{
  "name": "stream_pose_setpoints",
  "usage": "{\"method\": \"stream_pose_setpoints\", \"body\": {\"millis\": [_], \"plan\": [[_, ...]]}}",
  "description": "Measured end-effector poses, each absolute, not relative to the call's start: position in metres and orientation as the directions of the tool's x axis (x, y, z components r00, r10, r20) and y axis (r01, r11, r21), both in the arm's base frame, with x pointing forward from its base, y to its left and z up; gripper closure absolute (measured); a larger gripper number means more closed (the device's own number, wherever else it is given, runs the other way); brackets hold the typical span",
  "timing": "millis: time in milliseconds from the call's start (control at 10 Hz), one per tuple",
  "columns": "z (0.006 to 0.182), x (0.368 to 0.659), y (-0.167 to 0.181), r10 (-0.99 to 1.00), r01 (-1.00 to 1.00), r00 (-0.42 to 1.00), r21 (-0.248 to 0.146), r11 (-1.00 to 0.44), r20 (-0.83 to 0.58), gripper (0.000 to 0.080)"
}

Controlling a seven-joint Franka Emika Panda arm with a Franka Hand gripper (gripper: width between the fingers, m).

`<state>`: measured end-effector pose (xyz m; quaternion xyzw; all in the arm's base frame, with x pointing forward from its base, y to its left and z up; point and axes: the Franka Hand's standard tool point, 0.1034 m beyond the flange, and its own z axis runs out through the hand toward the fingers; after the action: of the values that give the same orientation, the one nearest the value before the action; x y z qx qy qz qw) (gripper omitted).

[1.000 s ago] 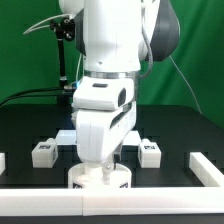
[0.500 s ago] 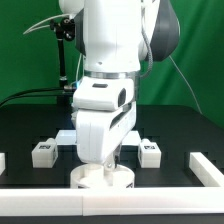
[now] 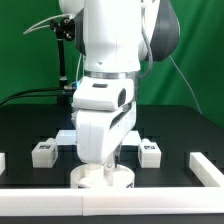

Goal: Assemble stool

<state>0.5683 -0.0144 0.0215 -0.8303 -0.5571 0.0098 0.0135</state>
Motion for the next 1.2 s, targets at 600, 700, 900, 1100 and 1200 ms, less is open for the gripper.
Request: {"method": "stream_pose_setpoints", "body": {"millis": [600,700,900,1100,1200], "plan": [[0.022,0.568,0.046,0.976,0.975,0.211,-0.067,-0.214,-0.048,0.0772],[0.022,0.568,0.045,0.976,0.974,0.212,-0.067,-0.215,-0.048,0.0772],[0.022,0.569,0.049,0.977,0.975,0.208,-0.063,-0.211,-0.050,0.0772],[0.022,0.569,0.080,0.986,0.985,0.159,-0.062,-0.162,-0.041,0.0772],[0.021,0.569,0.089,0.989,0.987,0.147,-0.062,-0.149,-0.035,0.0772]]}}
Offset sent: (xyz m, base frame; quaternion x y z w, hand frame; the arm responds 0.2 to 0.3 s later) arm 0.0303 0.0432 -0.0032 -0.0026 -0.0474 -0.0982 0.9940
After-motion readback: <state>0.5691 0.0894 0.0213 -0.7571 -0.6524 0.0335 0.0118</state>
